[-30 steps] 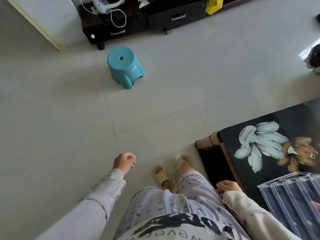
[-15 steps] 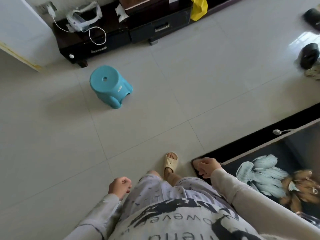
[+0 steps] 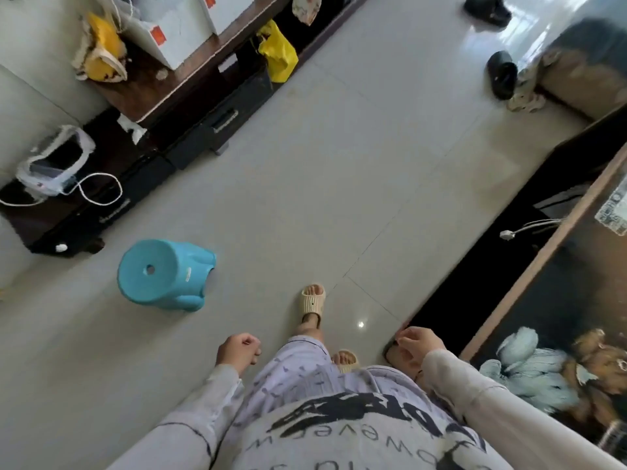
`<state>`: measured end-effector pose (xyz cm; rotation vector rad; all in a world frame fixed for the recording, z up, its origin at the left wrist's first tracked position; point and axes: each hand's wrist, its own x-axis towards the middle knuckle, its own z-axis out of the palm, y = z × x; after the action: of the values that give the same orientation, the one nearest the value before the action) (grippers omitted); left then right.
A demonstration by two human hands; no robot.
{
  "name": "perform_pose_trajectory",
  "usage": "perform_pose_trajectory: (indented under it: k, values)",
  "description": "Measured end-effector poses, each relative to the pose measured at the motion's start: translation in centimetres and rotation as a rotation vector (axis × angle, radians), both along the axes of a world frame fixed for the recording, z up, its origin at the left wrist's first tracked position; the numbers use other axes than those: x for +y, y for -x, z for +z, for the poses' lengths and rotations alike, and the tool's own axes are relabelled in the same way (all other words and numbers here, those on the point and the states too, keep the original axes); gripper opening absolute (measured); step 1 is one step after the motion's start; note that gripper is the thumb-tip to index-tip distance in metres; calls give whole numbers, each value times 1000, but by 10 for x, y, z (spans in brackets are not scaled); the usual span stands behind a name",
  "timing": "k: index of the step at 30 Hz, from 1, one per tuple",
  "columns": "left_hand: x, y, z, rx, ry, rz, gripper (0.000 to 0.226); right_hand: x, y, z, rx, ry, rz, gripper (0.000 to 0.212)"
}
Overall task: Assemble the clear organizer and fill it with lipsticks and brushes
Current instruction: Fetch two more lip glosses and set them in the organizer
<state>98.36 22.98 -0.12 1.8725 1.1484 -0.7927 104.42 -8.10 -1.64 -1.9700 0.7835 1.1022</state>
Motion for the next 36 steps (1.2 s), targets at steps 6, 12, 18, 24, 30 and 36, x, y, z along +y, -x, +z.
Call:
perform_pose_trajectory:
  k: [6, 12, 18, 24, 30, 36]
  values:
    - [12, -152, 3, -36, 44, -346, 34, -11, -7, -2, 54, 91, -283, 16]
    - [-33, -286, 21, -157, 96, -499, 26, -20, -5, 1, 156, 104, -526, 28]
    - [-91, -348, 14, -128, 164, -556, 31, -46, -53, -5, 149, 93, -665, 25]
    - [-126, -379, -7, 24, 91, -620, 29, -109, -159, -3, 26, 54, -642, 19]
    - [-160, -432, -11, 79, 39, -635, 26, -170, -253, 25, -67, 10, -682, 19]
    - [-214, -519, -11, 84, 35, -743, 19, -214, -304, 35, -82, -2, -780, 18]
